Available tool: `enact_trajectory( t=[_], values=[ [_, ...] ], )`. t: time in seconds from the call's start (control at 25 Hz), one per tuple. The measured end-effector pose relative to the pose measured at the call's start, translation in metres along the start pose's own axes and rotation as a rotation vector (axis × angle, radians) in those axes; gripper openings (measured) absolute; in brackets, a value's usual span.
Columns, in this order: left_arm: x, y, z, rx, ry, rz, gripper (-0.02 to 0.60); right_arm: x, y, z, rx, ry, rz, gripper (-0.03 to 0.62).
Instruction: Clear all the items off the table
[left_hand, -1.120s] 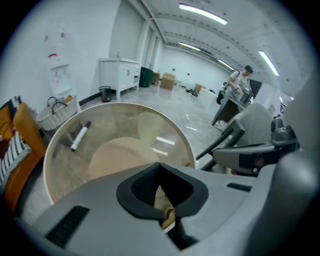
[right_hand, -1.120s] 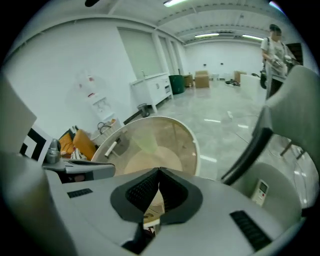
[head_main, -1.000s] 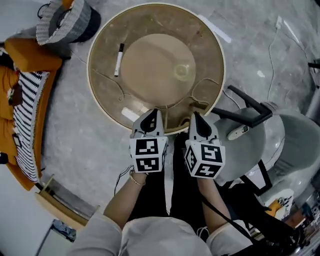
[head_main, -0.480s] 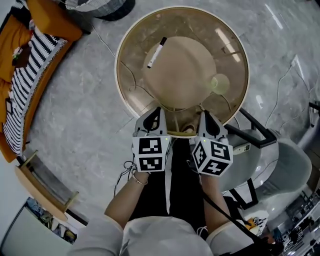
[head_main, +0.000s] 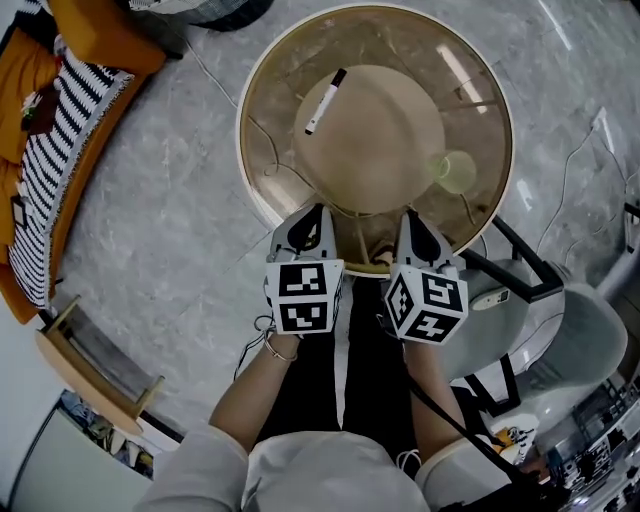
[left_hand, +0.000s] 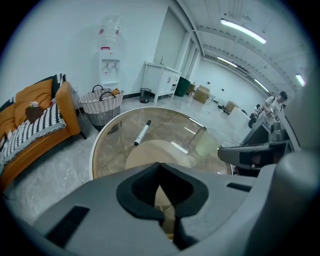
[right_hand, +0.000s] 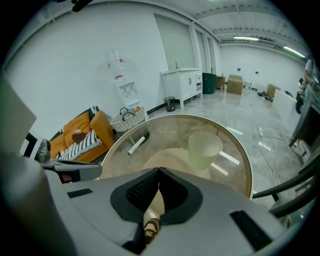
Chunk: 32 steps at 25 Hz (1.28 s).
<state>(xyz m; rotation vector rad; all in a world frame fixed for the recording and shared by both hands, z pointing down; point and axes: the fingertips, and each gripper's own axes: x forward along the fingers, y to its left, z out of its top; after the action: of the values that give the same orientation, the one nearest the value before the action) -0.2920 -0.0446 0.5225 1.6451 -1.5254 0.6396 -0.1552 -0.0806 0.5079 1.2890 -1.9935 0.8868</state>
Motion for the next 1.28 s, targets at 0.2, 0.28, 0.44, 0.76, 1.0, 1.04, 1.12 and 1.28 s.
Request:
enact_trajectory(
  t=[0.2, 0.28, 0.44, 0.76, 1.0, 1.04, 1.12, 1.28],
  values=[
    [0.028, 0.022, 0.028, 0.018, 0.008, 0.005, 0.008, 0.026, 0.005, 0.015, 0.022, 0.002, -0.009, 0.025],
    [0.045, 0.031, 0.043, 0.044, 0.01, 0.005, 0.008, 0.039, 0.007, 0.024, 0.027, -0.002, -0.012, 0.025],
    [0.073, 0.043, 0.065, 0.078, 0.022, -0.012, 0.008, 0.064, 0.007, 0.037, 0.041, -0.005, -0.026, 0.025],
    [0.115, 0.055, 0.076, 0.148, 0.066, -0.077, 0.026, 0.09, 0.01, 0.044, 0.065, 0.007, -0.042, 0.025],
    [0.145, 0.059, 0.08, 0.26, 0.115, -0.092, 0.16, 0.092, 0.008, 0.028, 0.089, 0.034, -0.06, 0.025],
    [0.15, 0.06, 0.079, 0.275, 0.124, -0.092, 0.171, 0.092, 0.007, 0.025, 0.095, 0.038, -0.064, 0.025],
    [0.159, 0.061, 0.078, 0.301, 0.149, -0.088, 0.172, 0.091, 0.005, 0.021, 0.104, 0.043, -0.07, 0.025],
    [0.169, 0.06, 0.072, 0.31, 0.197, -0.088, 0.163, 0.09, 0.002, 0.015, 0.123, 0.044, -0.075, 0.025]
  ],
)
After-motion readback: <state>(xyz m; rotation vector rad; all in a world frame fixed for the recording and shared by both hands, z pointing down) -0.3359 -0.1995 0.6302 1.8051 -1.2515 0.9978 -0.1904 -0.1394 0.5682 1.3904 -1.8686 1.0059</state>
